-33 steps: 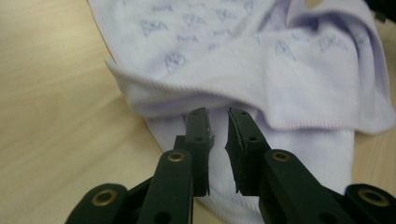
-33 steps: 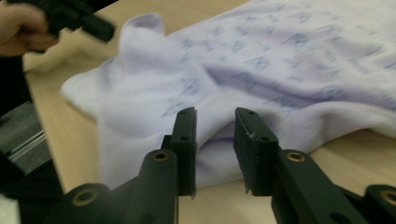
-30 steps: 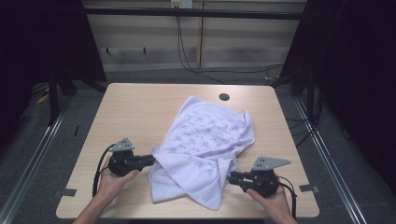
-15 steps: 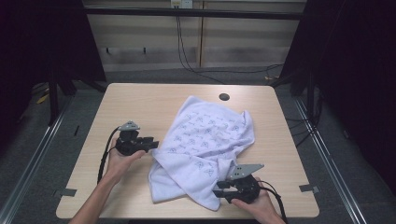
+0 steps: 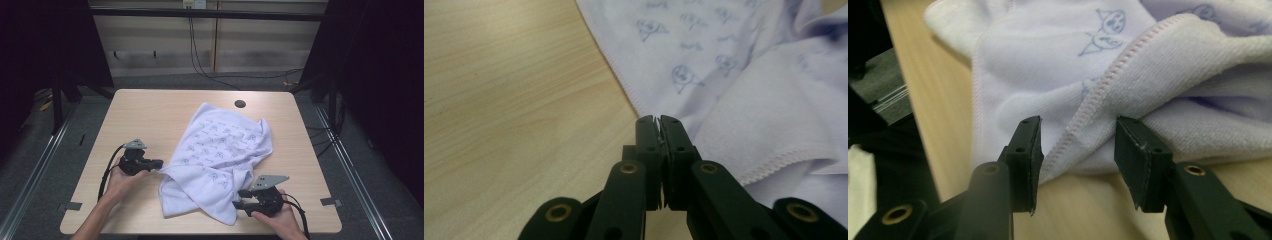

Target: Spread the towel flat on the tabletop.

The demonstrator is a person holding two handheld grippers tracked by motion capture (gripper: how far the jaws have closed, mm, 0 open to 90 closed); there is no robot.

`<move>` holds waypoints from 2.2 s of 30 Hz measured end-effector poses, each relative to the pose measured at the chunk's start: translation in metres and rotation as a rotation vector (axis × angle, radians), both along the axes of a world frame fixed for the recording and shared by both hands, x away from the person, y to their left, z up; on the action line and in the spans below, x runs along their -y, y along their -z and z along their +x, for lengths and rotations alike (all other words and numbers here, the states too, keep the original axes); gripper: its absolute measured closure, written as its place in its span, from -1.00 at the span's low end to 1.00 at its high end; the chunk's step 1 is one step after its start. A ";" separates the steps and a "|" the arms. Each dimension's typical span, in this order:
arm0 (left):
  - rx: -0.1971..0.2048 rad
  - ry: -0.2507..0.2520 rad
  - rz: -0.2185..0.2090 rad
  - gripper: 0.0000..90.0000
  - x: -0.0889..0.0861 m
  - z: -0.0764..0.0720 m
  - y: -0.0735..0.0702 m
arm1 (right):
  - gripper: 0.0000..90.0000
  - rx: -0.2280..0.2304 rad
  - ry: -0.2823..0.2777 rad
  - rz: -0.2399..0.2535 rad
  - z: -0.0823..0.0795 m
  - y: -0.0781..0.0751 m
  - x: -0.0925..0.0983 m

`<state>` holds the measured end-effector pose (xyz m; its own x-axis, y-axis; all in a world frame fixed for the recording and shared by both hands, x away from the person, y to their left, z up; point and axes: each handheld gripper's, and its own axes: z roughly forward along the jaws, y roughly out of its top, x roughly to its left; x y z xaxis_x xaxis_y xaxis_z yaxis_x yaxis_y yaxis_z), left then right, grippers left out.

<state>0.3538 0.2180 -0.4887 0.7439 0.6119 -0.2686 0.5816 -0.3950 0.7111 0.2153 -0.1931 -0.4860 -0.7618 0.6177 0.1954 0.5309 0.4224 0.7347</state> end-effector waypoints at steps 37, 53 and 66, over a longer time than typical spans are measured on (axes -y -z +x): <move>0.050 0.148 -0.321 0.73 -0.034 -0.197 -0.052 | 0.46 0.003 0.127 0.091 -0.105 -0.047 0.086; 0.021 0.084 -0.078 0.91 0.019 -0.057 -0.008 | 0.32 0.007 0.049 0.035 -0.007 -0.021 0.022; -0.036 0.092 0.028 0.87 0.028 -0.063 0.012 | 0.89 0.012 0.002 0.002 0.008 -0.019 -0.009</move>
<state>0.2904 0.1902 -0.5006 0.7875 0.5492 -0.2796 0.5669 -0.4674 0.6784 0.2234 -0.1846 -0.4666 -0.7628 0.6189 0.1874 0.5227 0.4194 0.7422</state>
